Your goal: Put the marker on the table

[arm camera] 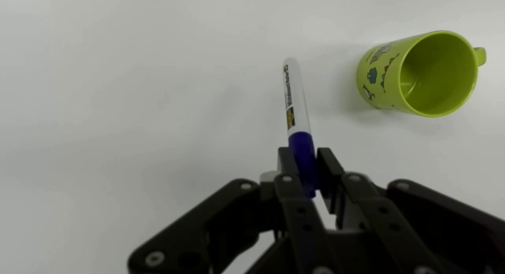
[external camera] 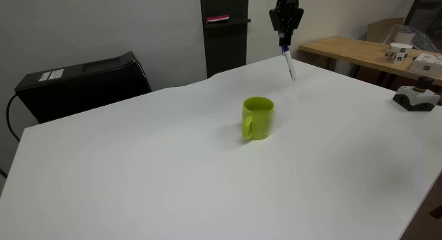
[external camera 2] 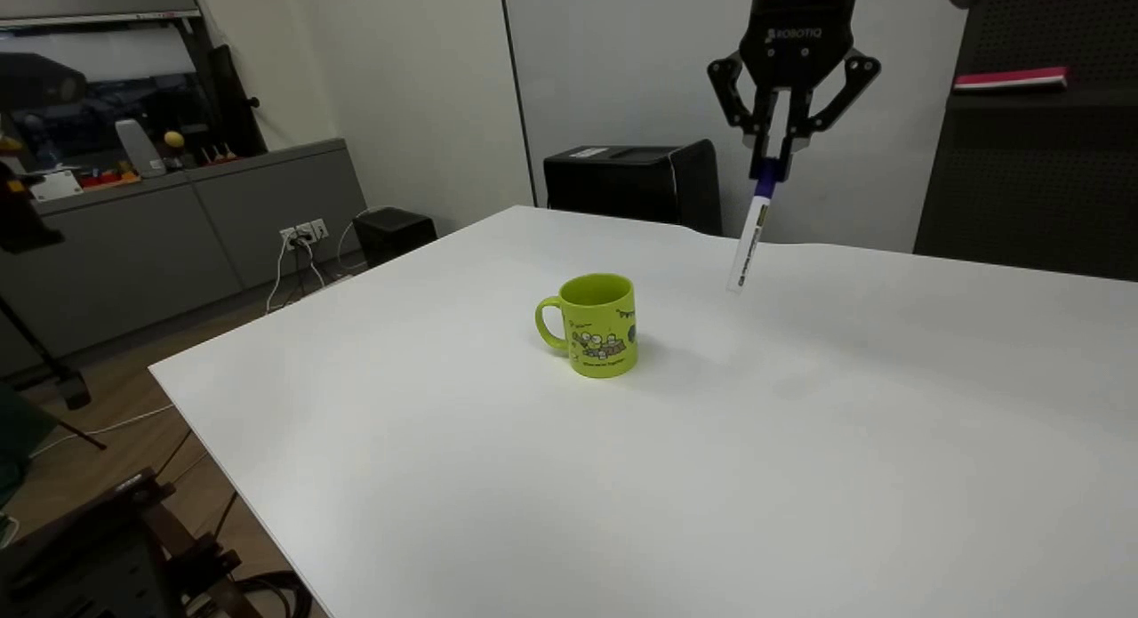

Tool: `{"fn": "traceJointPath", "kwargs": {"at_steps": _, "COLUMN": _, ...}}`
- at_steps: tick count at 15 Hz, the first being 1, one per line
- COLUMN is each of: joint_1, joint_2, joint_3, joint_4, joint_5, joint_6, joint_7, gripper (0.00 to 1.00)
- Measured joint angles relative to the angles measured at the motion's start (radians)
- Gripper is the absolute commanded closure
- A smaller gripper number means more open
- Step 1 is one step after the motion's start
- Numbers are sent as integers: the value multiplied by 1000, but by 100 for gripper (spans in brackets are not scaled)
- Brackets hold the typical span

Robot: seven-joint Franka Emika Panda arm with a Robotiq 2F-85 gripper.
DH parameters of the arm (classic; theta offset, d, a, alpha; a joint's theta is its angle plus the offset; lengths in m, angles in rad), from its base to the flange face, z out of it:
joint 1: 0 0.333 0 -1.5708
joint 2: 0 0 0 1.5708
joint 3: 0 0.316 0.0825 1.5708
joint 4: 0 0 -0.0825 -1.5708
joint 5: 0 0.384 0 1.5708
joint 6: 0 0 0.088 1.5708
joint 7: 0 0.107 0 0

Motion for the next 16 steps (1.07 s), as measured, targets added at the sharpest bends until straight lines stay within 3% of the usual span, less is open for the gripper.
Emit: {"fn": "traceJointPath", "kwargs": {"at_steps": 16, "joint_1": -39, "joint_2": 116, "joint_3": -16, "joint_4": -86, "joint_5": -43, "joint_6": 187, "joint_7": -11, "gripper": 95}}
